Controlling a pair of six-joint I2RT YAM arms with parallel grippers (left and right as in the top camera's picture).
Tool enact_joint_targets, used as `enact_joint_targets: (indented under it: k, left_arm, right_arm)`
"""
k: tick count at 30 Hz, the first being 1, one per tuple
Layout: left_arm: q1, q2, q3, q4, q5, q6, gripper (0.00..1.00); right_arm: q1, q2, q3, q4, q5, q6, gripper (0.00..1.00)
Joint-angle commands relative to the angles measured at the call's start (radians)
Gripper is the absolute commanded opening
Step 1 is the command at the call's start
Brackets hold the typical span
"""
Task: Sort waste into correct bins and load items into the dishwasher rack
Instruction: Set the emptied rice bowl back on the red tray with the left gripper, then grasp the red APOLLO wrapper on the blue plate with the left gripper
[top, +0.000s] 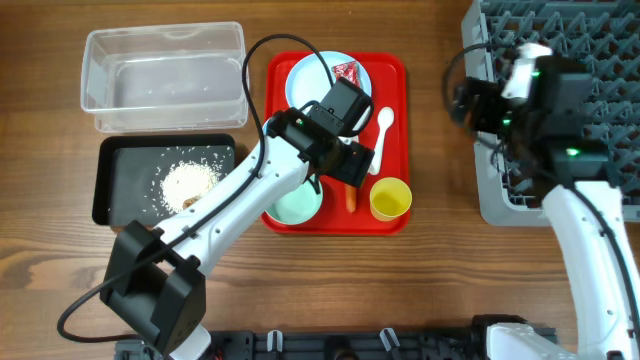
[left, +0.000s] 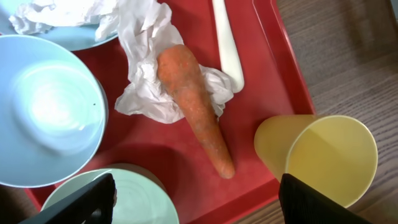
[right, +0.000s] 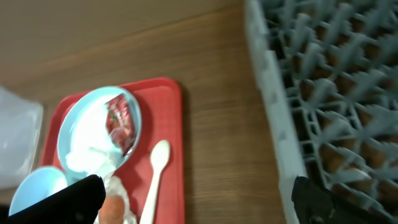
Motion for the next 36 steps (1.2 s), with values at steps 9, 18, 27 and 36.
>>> enact_joint_targets:
  k: [9,18,27,36]
  left_arm:
    - [0.010,-0.001,0.013,0.026,0.102,0.027,0.81]
    - [0.100,0.002,0.079,0.101,0.074,0.037,0.82]
    - [0.227,0.146,0.318,0.111,0.016,0.121,0.88]
    - [0.227,0.475,0.546,0.167,0.015,0.217,0.89]
  right_arm:
    - [-0.069,0.008,0.021,-0.003,-0.165,-0.001,1.00]
    - [-0.068,0.008,0.021,0.007,-0.165,-0.003,0.99]
    - [-0.069,0.008,0.021,0.018,-0.165,-0.001,0.99]
    - [-0.068,0.008,0.020,-0.014,-0.163,-0.005,1.00]
